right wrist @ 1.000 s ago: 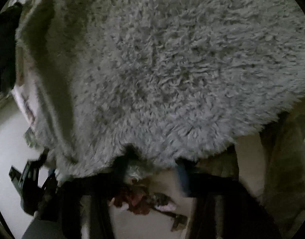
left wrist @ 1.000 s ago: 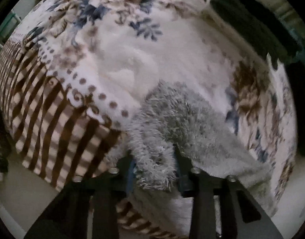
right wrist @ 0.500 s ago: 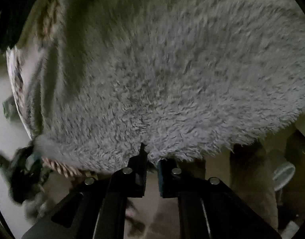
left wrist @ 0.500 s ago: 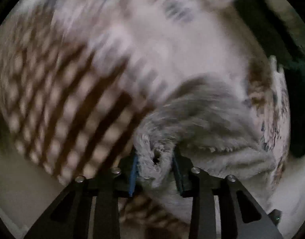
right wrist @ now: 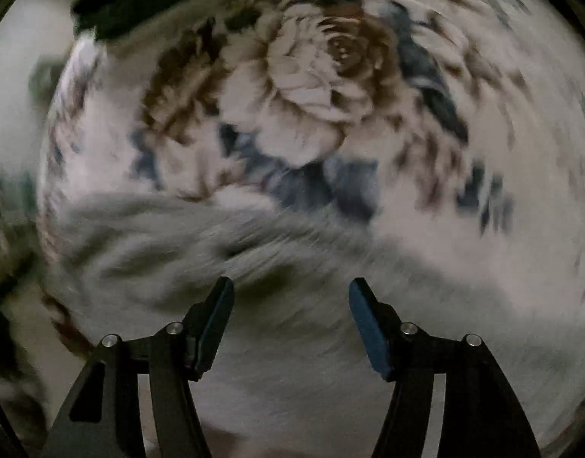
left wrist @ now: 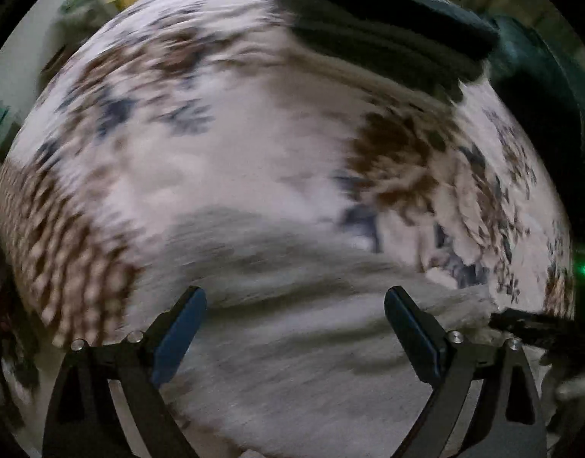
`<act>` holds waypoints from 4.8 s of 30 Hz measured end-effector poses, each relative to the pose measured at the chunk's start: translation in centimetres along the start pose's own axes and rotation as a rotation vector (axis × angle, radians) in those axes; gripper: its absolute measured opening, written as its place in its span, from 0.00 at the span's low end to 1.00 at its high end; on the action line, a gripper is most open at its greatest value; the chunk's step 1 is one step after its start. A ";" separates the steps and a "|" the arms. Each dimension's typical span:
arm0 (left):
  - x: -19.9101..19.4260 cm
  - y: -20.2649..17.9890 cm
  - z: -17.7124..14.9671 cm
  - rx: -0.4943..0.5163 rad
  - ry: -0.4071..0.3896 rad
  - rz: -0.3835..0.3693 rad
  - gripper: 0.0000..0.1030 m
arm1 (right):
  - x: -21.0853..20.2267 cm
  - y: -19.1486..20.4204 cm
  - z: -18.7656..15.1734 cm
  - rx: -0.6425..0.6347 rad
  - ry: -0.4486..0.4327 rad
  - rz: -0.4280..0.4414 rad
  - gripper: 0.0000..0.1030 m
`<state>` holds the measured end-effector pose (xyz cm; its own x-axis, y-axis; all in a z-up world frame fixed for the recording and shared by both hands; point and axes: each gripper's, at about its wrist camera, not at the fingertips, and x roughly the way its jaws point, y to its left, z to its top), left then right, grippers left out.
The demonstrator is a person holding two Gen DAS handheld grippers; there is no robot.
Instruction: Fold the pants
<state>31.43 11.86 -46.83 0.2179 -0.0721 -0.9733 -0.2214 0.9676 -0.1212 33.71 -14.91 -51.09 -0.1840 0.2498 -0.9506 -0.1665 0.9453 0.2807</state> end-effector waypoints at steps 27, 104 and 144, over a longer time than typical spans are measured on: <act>9.5 -4.4 1.7 -0.076 0.176 0.113 0.93 | 4.8 -7.3 6.7 -0.008 0.326 0.450 0.37; -0.7 -11.2 -6.3 0.383 0.136 -0.040 1.00 | -5.1 -17.6 -29.6 1.182 -0.374 0.319 0.71; 16.4 -37.2 -20.7 0.532 0.359 0.130 1.00 | -1.2 -47.3 -45.9 1.209 -0.816 0.262 0.37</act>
<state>23.53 -30.38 -62.30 -0.1304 0.0664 -0.9892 0.2958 0.9549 0.0251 -2.66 -69.57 -57.13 0.5695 0.0960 -0.8164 0.7482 0.3508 0.5632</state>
